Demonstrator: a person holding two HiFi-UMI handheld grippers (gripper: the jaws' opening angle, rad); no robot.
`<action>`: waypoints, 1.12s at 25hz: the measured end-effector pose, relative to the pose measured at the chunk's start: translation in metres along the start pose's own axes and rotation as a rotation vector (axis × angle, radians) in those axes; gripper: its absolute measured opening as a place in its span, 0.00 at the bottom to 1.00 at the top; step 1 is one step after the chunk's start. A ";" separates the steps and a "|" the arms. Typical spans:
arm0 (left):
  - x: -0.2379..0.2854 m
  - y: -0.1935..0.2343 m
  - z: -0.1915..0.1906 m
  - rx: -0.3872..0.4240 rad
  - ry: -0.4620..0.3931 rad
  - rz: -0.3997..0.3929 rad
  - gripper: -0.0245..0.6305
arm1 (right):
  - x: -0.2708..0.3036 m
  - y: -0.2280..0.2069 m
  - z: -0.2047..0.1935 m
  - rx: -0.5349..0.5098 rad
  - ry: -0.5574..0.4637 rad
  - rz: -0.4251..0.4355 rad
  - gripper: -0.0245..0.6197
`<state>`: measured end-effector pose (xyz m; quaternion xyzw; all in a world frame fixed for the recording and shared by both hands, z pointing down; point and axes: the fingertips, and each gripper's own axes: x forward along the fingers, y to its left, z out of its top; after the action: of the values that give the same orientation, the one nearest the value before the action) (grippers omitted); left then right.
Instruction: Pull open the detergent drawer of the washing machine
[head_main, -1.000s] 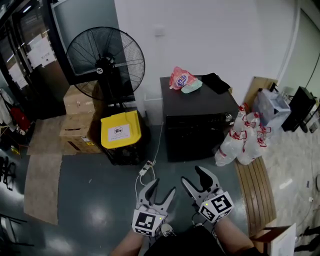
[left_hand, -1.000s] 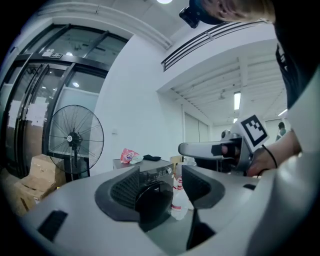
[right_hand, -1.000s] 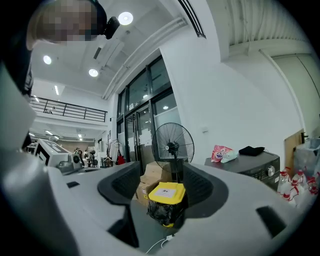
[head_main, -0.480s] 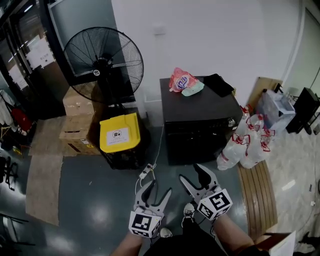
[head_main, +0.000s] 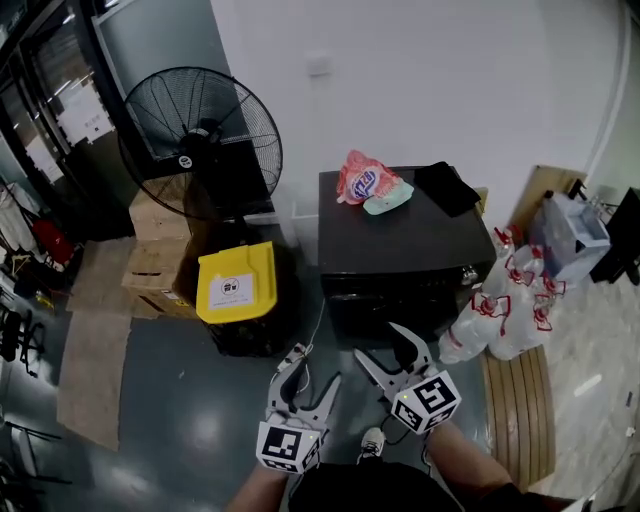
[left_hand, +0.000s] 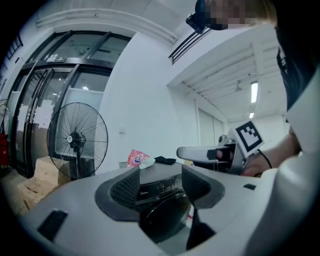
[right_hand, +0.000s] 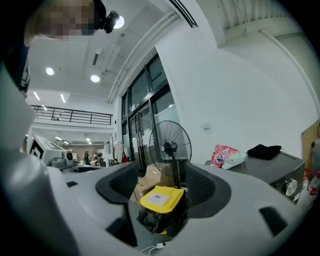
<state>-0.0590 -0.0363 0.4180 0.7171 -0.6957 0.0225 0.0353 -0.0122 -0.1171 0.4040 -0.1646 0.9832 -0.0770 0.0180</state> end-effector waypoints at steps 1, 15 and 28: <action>0.008 0.000 0.002 0.001 -0.001 0.006 0.41 | 0.003 -0.008 0.000 0.002 0.000 0.002 0.51; 0.086 0.027 0.016 0.028 0.008 -0.018 0.41 | 0.045 -0.081 -0.002 0.094 -0.011 -0.057 0.52; 0.152 0.099 -0.002 0.013 0.055 -0.228 0.41 | 0.117 -0.129 -0.044 0.339 -0.030 -0.272 0.61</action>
<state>-0.1534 -0.1901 0.4340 0.7909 -0.6082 0.0427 0.0521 -0.0840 -0.2689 0.4668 -0.2914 0.9246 -0.2404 0.0496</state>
